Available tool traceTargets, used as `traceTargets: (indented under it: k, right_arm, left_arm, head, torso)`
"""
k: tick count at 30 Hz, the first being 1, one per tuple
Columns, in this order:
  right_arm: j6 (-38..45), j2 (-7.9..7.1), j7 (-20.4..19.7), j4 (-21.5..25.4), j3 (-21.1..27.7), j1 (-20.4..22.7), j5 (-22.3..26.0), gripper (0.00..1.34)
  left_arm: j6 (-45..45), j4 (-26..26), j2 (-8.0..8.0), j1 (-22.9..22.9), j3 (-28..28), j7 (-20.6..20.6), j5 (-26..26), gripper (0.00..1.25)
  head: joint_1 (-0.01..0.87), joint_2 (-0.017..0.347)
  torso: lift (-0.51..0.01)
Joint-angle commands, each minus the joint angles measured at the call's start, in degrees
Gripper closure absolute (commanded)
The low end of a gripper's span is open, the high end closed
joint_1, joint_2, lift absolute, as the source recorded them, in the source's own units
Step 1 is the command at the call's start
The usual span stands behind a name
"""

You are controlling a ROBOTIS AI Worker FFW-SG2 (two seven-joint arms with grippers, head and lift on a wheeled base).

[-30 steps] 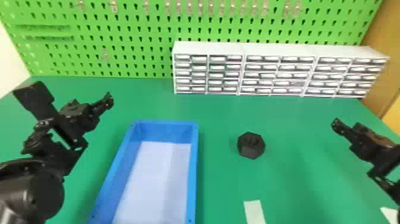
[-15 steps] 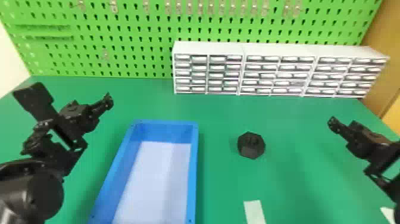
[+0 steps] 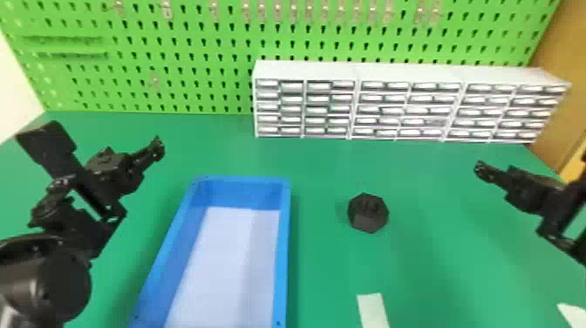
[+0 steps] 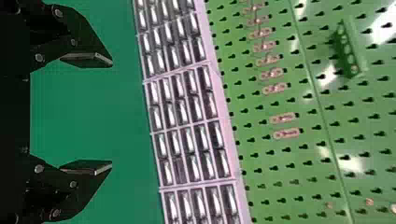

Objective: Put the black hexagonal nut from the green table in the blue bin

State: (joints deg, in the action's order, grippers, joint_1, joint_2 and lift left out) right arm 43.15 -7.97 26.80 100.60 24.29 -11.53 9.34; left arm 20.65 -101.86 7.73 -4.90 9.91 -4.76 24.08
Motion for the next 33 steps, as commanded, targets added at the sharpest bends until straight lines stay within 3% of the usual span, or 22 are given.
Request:
traceTargets:
  k: [1, 23, 33]
  right_arm:
    - [8.2, -1.08, 0.0, 0.5, -2.2, -2.6, -2.0, 0.49]
    - [29.4, -2.66, 0.0, 0.6, -12.2, -12.0, -14.4, 0.49]
    - [31.7, -2.31, 0.0, -2.1, -15.9, -14.8, -17.1, 0.49]
  left_arm:
    - [0.0, 0.0, 0.0, 0.0, 0.0, -0.1, 0.0, 0.14]
    - [0.0, 0.2, 0.0, -0.3, -0.6, -0.7, 0.0, 0.14]
    - [0.0, 0.3, 0.0, -0.6, -0.9, -1.0, 0.0, 0.14]
  head:
    - [0.666, 0.032]
    - [0.666, 0.032]
    - [0.666, 0.032]
  torso:
    - [-0.1]
    - [-0.1]
    - [-0.1]
